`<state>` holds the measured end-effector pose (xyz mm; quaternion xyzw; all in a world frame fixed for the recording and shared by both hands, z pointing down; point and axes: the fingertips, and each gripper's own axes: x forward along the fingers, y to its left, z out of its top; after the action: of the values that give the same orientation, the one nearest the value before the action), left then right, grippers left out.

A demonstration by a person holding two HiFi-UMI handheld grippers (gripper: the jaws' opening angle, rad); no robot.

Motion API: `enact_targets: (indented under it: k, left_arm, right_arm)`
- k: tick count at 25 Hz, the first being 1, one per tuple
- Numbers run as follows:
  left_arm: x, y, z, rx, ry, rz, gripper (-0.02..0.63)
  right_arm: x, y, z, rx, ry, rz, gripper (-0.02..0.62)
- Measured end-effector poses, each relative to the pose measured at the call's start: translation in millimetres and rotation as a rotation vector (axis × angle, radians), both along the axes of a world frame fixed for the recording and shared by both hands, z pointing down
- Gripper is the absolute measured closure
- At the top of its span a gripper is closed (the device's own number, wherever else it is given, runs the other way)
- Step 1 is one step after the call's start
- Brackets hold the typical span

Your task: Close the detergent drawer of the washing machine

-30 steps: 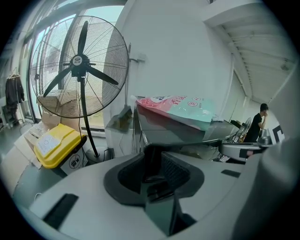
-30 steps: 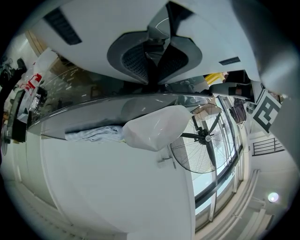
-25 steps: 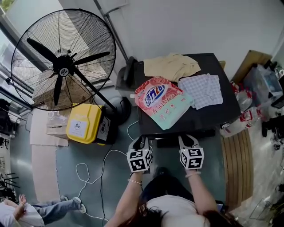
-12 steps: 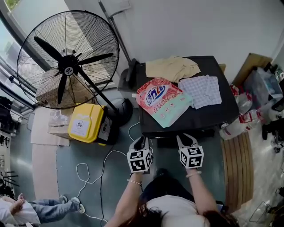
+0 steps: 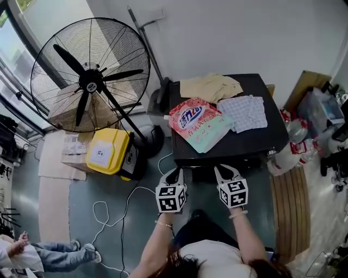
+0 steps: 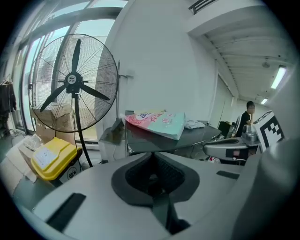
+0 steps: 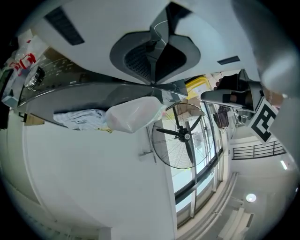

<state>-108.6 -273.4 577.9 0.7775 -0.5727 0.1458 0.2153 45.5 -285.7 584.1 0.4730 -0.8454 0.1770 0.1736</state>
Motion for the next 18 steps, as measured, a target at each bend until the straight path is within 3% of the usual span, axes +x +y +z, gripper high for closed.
enact_targets:
  k: [18]
  left_arm:
    - [28.6, 70.7, -75.5, 0.159, -0.013, 0.040, 0.586]
  right_arm:
    - [19.0, 50.9, -84.0, 0.164, -0.042, -0.056, 0.566]
